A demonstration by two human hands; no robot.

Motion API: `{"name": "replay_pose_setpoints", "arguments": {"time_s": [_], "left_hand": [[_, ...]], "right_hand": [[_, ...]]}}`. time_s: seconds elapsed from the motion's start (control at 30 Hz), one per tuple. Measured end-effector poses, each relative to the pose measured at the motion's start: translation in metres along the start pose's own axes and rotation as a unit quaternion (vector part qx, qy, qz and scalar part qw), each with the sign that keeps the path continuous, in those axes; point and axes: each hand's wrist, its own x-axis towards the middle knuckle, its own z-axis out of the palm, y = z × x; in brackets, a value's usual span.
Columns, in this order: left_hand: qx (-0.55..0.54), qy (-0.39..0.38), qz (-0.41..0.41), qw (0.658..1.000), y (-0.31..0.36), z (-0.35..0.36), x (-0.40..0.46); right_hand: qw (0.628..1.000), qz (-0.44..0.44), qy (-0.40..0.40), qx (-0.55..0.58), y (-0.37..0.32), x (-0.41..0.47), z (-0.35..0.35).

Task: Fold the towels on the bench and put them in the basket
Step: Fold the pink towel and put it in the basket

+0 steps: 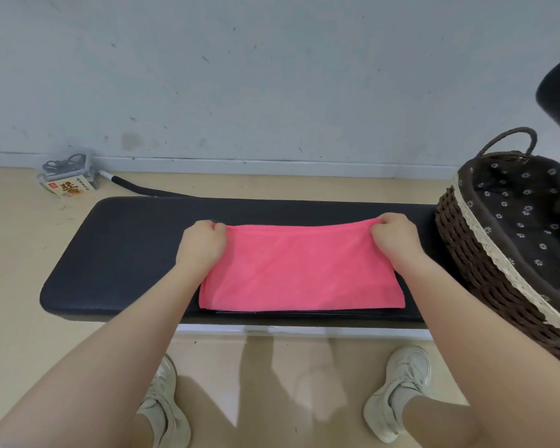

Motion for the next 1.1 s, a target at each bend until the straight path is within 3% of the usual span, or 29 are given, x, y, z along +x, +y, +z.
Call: {"name": "replay_pose_setpoints", "arguments": {"time_s": [0.1, 0.47, 0.57, 0.63, 0.7, 0.77, 0.8, 0.87, 1.1], "left_hand": [[0.089, 0.019, 0.004, 0.996, -0.003, 0.004, 0.002], [0.21, 0.044, 0.01, 0.977, 0.003, 0.011, 0.008], [0.276, 0.133, 0.14, 0.942, -0.003, 0.01, -0.001], [0.272, 0.171, 0.283, 0.904, -0.004, 0.015, -0.006], [0.247, 0.087, 0.38, 0.887, 0.0, 0.024, -0.016], [0.254, -0.064, 0.368, 0.892, 0.002, 0.031, -0.03], [0.268, -0.11, 0.345, 0.893, -0.002, 0.034, -0.033], [0.308, -0.125, 0.311, 0.89, -0.015, 0.036, -0.036], [0.327, -0.133, 0.246, 0.903, -0.028, 0.018, -0.032]], "right_hand": [[0.999, -0.005, 0.023, -0.044, -0.001, -0.004, 0.004], [0.984, 0.052, 0.069, -0.159, -0.001, -0.01, 0.014], [0.973, 0.029, 0.107, -0.204, 0.001, -0.017, 0.016], [0.964, -0.119, 0.138, -0.193, -0.009, -0.031, 0.027], [0.94, -0.287, 0.063, -0.173, -0.026, -0.054, 0.049], [0.912, -0.35, -0.073, -0.2, -0.039, -0.076, 0.074], [0.902, -0.346, -0.119, -0.228, -0.039, -0.082, 0.084], [0.89, -0.326, -0.143, -0.286, -0.031, -0.083, 0.094], [0.909, -0.222, -0.097, -0.338, 0.009, -0.06, 0.057]]}}
